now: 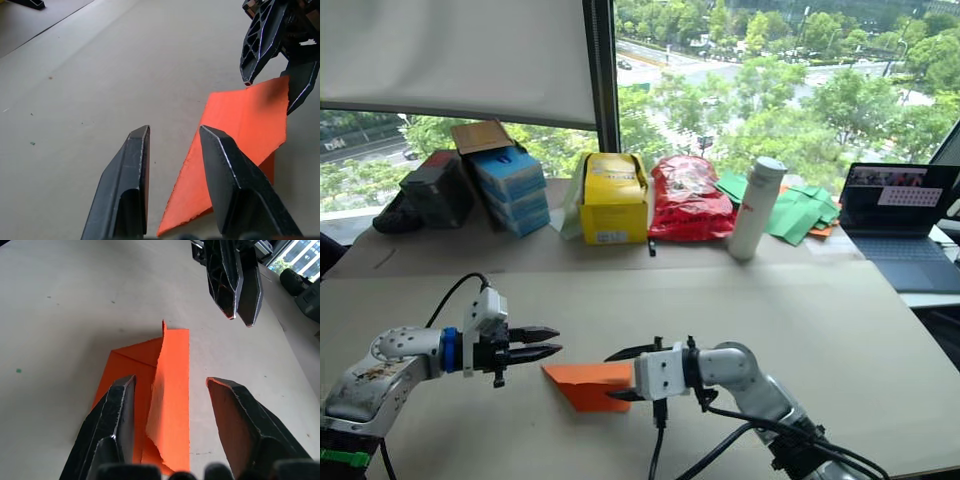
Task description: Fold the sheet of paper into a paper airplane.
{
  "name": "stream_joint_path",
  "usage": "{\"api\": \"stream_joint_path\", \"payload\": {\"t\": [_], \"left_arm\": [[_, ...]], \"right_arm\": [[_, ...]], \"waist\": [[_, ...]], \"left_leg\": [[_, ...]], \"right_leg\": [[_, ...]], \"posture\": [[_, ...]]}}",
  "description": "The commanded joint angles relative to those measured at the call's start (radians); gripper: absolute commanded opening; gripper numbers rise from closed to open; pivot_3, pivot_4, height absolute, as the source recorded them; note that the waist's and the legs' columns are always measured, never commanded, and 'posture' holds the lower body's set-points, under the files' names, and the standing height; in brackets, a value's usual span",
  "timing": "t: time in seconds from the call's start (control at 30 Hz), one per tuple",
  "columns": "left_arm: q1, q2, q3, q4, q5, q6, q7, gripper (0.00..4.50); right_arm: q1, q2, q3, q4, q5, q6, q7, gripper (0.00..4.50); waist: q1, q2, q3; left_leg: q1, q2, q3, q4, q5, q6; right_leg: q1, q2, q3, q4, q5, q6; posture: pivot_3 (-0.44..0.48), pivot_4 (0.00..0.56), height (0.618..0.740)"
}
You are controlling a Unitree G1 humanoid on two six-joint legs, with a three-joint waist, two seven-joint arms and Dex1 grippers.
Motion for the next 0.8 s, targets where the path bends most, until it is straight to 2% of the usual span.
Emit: {"api": "stream_joint_path", "payload": {"t": [0.03, 0.17, 0.37, 0.8], "left_arm": [[-0.032, -0.014, -0.07, 0.002, 0.054, -0.05, -0.02, 0.05], [-0.04, -0.02, -0.137, 0.014, 0.111, -0.093, -0.035, 0.05], [-0.047, -0.025, -0.191, 0.118, 0.194, -0.191, -0.051, 0.05], [-0.048, -0.022, -0.235, 0.189, 0.287, -0.303, -0.056, 0.05]], "right_arm": [[0.043, -0.014, -0.041, -0.163, 0.063, 0.137, -0.021, 2.59], [0.086, -0.027, -0.064, -0.26, 0.072, 0.237, -0.048, 2.59], [0.123, -0.034, -0.078, -0.349, 0.068, 0.354, -0.092, 2.59], [0.083, -0.101, -0.022, -0.362, 0.019, 0.363, -0.03, 2.59]], "waist": [[0.004, 0.0, 0.0], [0.005, 0.0, 0.0], [0.004, 0.0, 0.0], [0.006, 0.0, 0.0]], "left_leg": [[0.0, 0.0, 0.0, 0.0, 0.0, 0.0], [0.0, 0.0, 0.0, 0.0, 0.0, 0.0], [0.0, 0.0, 0.001, 0.0, -0.004, 0.006], [0.002, 0.0, 0.001, 0.0, -0.004, 0.007]], "right_leg": [[0.0, 0.0, 0.0, 0.0, 0.0, 0.0], [0.0, 0.0, 0.0, 0.0, 0.0, 0.0], [0.0, 0.001, -0.002, 0.0, 0.0, 0.0], [0.001, 0.001, -0.005, 0.0, 0.0, 0.0]], "posture": [[0.0, 0.15, 0.74], [0.0, 0.15, 0.74], [0.0, 0.15, 0.74], [0.0, 0.15, 0.74]]}}
